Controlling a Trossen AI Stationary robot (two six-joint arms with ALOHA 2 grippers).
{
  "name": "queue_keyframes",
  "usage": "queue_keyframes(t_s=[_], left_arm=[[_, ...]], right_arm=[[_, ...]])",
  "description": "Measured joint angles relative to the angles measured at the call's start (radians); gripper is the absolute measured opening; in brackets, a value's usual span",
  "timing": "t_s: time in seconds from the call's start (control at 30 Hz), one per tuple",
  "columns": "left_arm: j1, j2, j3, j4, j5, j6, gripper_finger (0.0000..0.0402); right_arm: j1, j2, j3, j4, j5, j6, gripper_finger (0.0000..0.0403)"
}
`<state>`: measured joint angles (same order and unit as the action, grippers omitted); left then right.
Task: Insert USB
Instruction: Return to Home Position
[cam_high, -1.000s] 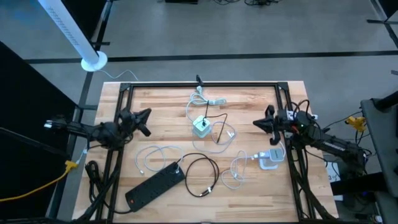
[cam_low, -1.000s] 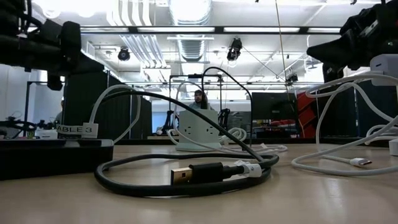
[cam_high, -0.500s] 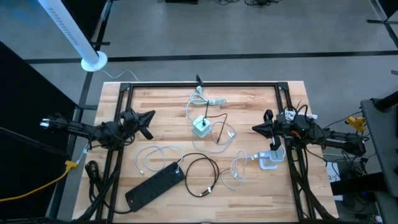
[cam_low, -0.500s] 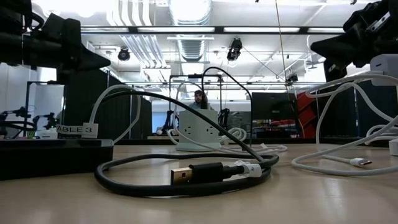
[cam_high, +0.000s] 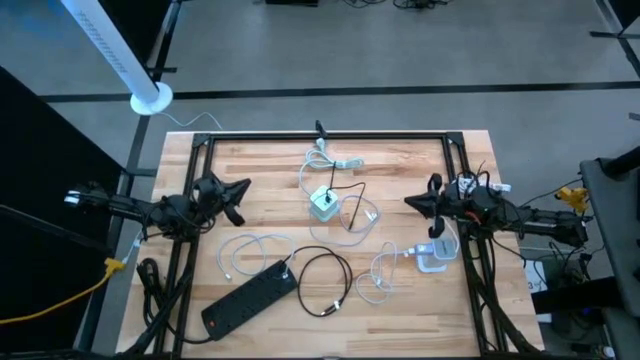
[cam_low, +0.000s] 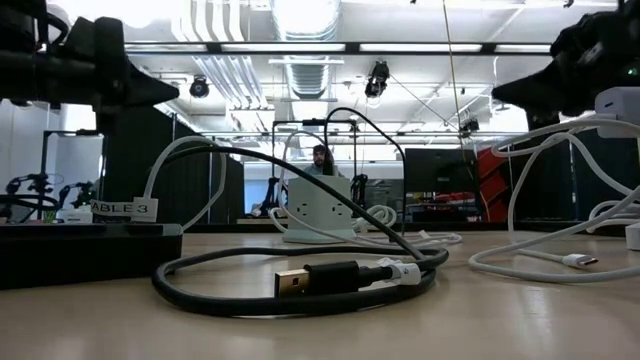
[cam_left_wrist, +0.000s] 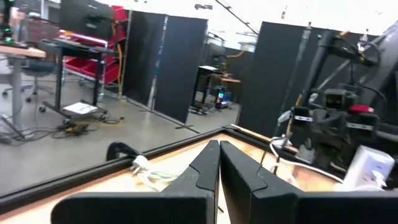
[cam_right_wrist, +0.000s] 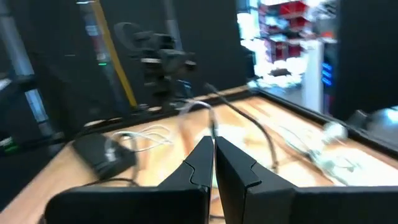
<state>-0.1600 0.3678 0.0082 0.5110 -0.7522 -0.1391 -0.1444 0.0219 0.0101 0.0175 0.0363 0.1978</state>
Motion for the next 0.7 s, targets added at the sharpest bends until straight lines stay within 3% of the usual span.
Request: queue_keyframes(t_s=[0.2,0.47,0.7], left_arm=[[0.000,-0.004,0.000,-0.003,0.146,0.036,0.0000],[0.000,-0.006,0.000,-0.034,0.570,0.087,0.0000],[0.049,-0.033,0.000,-0.045,0.628,0.159,0.0000]], right_arm=[[0.000,0.012,0.000,-0.004,-0.018,-0.041,0.0000],[0.000,0.013,0.000,-0.004,-0.018,-0.016,0.0000],[0.000,0.013,0.000,-0.005,-0.018,-0.015,0.0000]])
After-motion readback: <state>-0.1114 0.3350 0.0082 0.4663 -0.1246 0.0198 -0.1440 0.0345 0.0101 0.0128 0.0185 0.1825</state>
